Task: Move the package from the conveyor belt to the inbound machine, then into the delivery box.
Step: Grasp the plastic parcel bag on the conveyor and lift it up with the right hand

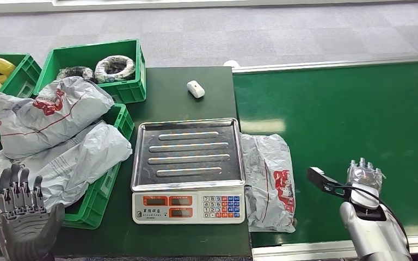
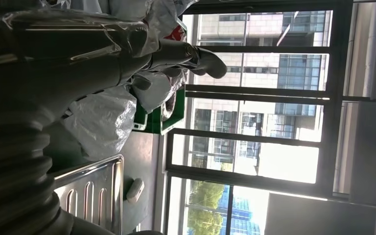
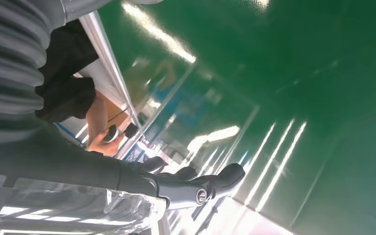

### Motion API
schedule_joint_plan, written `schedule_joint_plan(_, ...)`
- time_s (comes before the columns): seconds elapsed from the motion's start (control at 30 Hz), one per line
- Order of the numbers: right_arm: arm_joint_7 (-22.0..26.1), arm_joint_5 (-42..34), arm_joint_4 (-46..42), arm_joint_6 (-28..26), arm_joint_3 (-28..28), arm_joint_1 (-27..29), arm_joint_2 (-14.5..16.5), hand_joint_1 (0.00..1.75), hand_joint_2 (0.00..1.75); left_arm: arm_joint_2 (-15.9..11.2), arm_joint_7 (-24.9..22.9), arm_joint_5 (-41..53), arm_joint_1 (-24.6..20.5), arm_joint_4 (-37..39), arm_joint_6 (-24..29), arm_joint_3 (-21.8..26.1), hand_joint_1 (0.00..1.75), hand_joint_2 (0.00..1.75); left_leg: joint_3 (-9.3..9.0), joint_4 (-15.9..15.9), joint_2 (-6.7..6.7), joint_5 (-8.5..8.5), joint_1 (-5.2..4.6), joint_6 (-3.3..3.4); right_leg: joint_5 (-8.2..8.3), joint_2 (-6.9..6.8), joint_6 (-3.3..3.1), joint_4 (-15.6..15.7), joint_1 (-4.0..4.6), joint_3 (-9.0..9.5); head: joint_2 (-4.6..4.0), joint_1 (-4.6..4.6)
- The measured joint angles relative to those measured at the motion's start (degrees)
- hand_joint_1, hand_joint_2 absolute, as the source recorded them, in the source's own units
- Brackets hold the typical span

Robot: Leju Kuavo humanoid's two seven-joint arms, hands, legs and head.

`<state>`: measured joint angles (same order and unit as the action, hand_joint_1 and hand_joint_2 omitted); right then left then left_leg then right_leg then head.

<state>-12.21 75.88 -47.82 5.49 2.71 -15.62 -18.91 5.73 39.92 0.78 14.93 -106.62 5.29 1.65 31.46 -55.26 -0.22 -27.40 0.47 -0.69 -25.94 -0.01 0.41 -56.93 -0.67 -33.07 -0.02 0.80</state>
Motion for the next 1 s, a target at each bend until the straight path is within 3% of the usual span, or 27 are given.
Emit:
schedule_joint_plan(0.17, 13.2, -8.4, 1.0, 4.5, 0.4, 0.0, 0.0, 0.0, 1.75, 0.0, 0.0, -0.2, 0.0, 0.0, -0.8, 0.3, 0.0, 1.75, 0.01, 0.0, 0.0, 0.0, 0.01, 0.0, 0.0, -0.01, 0.0, 0.0, 0.01, 0.0, 0.0, 0.0)
schedule_joint_plan(0.43, 17.5, -15.7, 0.6, 9.3, -2.5, -0.4, -1.3, 0.0, 1.75, 0.4, 0.0, -0.1, 0.3, 0.0, -1.4, 1.1, 0.0, 1.75, 0.02, 0.0, -0.06, 0.01, -0.01, 0.01, 0.0, -0.03, 0.0, 0.0, 0.0, 0.0, 0.0, 0.01)
schedule_joint_plan(0.6, 25.0, -23.4, 1.3, 14.6, -4.7, -1.6, -2.8, 0.0, 1.75, 0.3, -0.3, -0.1, 0.0, 0.0, -2.1, 1.1, 0.0, 1.75, 0.05, 0.0, 0.0, 0.01, -0.01, 0.01, 0.0, -0.01, 0.0, 0.0, -0.01, 0.0, 0.0, -0.01)
schedule_joint_plan(0.73, 29.9, -26.4, 5.6, 15.5, -8.0, -5.5, -4.1, 0.0, 1.75, 0.1, -0.5, -0.2, -0.1, 0.0, -2.2, 1.1, 0.0, 1.75, 0.0, 0.0, 0.0, 0.02, 0.0, 0.01, 0.01, 0.0, 0.0, 0.0, 0.0, 0.01, 0.0, 0.01)
schedule_joint_plan(1.0, 35.8, -31.5, 8.7, 17.9, -14.4, -7.4, -5.4, 0.0, 1.75, 0.1, -0.5, -0.1, 0.1, 0.0, -2.8, 1.1, 0.0, 1.75, 0.03, 0.0, -0.06, 0.02, 0.0, 0.01, 0.0, -0.03, 0.0, 0.0, 0.0, 0.0, 0.01, 0.0)
